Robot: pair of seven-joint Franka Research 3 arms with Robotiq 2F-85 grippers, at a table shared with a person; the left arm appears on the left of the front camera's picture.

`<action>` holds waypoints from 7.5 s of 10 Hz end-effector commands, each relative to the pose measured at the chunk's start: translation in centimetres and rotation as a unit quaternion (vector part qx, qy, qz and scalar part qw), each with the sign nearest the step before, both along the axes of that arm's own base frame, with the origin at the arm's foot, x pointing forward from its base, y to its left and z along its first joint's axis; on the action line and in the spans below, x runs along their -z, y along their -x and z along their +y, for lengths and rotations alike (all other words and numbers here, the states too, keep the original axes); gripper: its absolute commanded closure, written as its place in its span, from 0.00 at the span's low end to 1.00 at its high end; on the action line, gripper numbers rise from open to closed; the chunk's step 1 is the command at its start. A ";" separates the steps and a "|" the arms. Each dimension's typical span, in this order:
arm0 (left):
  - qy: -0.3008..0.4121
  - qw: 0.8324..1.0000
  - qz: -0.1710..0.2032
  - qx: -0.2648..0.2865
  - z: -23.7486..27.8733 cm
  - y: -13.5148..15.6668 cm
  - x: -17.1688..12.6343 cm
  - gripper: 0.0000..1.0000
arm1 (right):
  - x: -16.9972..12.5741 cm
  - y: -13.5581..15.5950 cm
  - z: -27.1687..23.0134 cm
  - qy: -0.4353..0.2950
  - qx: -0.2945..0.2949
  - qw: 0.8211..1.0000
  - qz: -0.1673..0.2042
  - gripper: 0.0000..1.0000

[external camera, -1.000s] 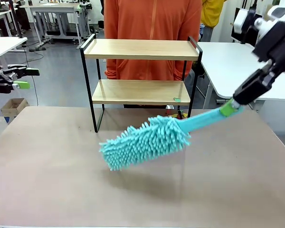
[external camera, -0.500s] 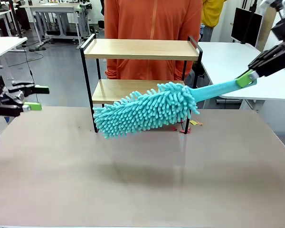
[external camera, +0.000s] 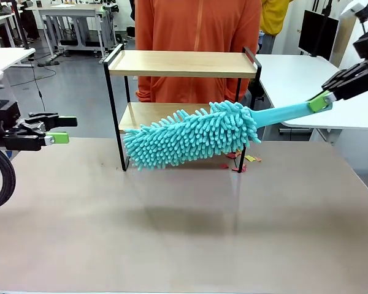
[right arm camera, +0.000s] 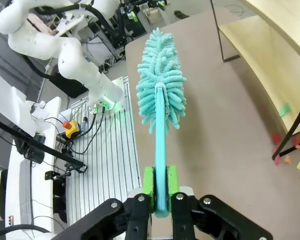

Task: Clean the shelf.
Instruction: Hand the Duster back to the human.

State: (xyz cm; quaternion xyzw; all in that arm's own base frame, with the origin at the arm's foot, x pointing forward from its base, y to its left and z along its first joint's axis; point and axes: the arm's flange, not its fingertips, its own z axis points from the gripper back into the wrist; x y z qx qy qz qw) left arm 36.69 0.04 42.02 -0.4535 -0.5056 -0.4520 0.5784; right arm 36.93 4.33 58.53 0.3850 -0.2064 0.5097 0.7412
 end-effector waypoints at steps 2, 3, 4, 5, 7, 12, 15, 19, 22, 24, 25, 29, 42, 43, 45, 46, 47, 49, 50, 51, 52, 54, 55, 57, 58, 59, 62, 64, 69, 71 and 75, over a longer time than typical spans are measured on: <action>0.000 1.000 0.000 0.000 0.0 0.0 0.0 0.00 | -0.8 0.3 0.0 -0.006 -0.006 1.000 -0.013 0.86; 0.010 1.000 0.009 0.016 -1.1 0.0 0.6 0.00 | -0.2 0.2 0.1 0.005 0.001 1.000 -0.001 0.86; 0.008 1.000 0.011 0.019 -2.6 0.3 0.9 0.00 | 0.7 -0.6 -0.8 -0.022 0.015 1.000 -0.012 0.86; 0.022 1.000 0.015 0.013 -3.9 0.6 1.0 0.00 | 1.8 -1.4 -1.3 -0.052 -0.003 0.998 -0.030 0.86; 0.025 1.000 0.015 0.009 -6.3 1.6 1.1 0.00 | 3.2 -2.0 -2.1 -0.090 -0.014 0.995 -0.038 0.86; 0.052 0.998 0.023 -0.007 -10.3 2.1 1.7 0.00 | 4.8 -2.8 -3.1 -0.124 -0.073 0.988 -0.051 0.86; 0.069 0.997 0.021 0.039 -11.4 2.2 1.8 0.00 | 4.8 -2.5 -2.9 -0.096 -0.032 0.994 -0.034 0.86; 0.075 0.993 0.025 0.090 -13.3 2.9 1.8 0.00 | 4.8 -2.5 -2.9 -0.096 -0.032 0.994 -0.034 0.86; 0.061 0.994 0.032 0.080 -16.7 2.6 2.3 0.00 | 4.8 -2.5 -2.9 -0.096 -0.032 0.994 -0.034 0.86; 0.062 0.994 0.036 0.080 -19.0 2.5 2.5 0.00 | 4.8 -2.5 -2.9 -0.096 -0.032 0.994 -0.034 0.86; 0.066 0.993 0.036 0.086 -19.7 2.2 2.7 0.00 | 4.8 -2.5 -2.9 -0.096 -0.032 0.994 -0.034 0.86; 0.092 0.991 0.027 0.089 -19.5 2.3 2.5 0.59 | 4.8 -2.5 -2.9 -0.096 -0.032 0.994 -0.034 0.86; 0.094 0.990 0.020 0.108 -19.4 0.9 2.6 1.00 | 4.8 -2.5 -2.9 -0.096 -0.032 0.994 -0.034 0.86; 0.094 0.990 0.020 0.108 -19.4 0.9 2.6 1.00 | 5.3 -2.2 -3.2 -0.092 -0.043 0.994 -0.030 0.29; 0.094 0.990 0.020 0.108 -19.4 0.9 2.6 1.00 | 2.9 -1.7 -5.1 -0.141 -0.018 0.989 -0.030 0.00; 0.094 0.990 0.020 0.108 -19.4 0.9 2.6 1.00 | 1.5 -1.4 -6.4 -0.178 0.007 0.983 -0.038 0.25; 0.094 0.990 0.020 0.108 -19.4 0.9 2.6 1.00 | 0.3 -1.1 -8.0 -0.220 0.036 0.973 -0.051 0.00; 0.094 0.990 0.020 0.108 -19.4 0.9 2.6 1.00 | -1.9 -0.1 -12.1 -0.314 0.112 0.938 -0.095 0.00; 0.094 0.990 0.020 0.108 -19.4 0.9 2.6 1.00 | -2.5 0.6 -13.8 -0.347 0.133 0.921 -0.117 0.00; 0.094 0.990 0.020 0.108 -19.4 0.9 2.6 1.00 | -2.6 1.0 -15.1 -0.365 0.146 0.910 -0.129 0.00; 0.094 0.990 0.020 0.108 -19.4 0.9 2.6 1.00 | -2.5 1.0 -15.7 -0.372 0.148 0.908 -0.125 0.00; 0.094 0.990 0.020 0.108 -19.4 0.9 2.6 1.00 | -3.2 0.6 -15.7 -0.337 0.138 0.924 -0.115 0.00; 0.094 0.990 0.020 0.108 -19.4 0.9 2.6 1.00 | -3.2 0.6 -15.7 -0.337 0.138 0.924 -0.115 0.00; 0.087 0.990 0.022 0.105 -19.4 0.9 2.9 0.82 | -3.2 0.6 -15.7 -0.337 0.138 0.924 -0.115 0.00; 0.104 0.992 0.015 0.064 -17.4 0.8 0.2 0.82 | -3.2 0.6 -15.7 -0.337 0.138 0.924 -0.115 0.00; 0.119 0.993 0.008 0.021 -15.4 1.1 -3.2 0.82 | -3.2 0.6 -15.7 -0.337 0.138 0.924 -0.115 0.00; 0.106 0.984 -0.019 -0.144 -8.5 2.1 -11.4 0.82 | -3.2 0.6 -15.7 -0.337 0.138 0.924 -0.115 0.00; 0.147 0.960 -0.015 -0.239 -4.2 3.4 -14.9 0.82 | -3.2 0.6 -15.7 -0.337 0.138 0.924 -0.115 0.00; 0.121 0.858 0.016 -0.498 2.0 4.9 -15.3 0.82 | -3.2 0.6 -15.7 -0.337 0.138 0.924 -0.115 0.00; 0.102 0.835 0.028 -0.541 1.7 4.2 -12.5 0.82 | -3.2 0.6 -15.7 -0.337 0.138 0.924 -0.115 0.00; 0.079 0.813 0.078 -0.572 -0.3 4.1 -3.5 0.82 | -3.2 0.6 -15.7 -0.337 0.138 0.924 -0.115 0.00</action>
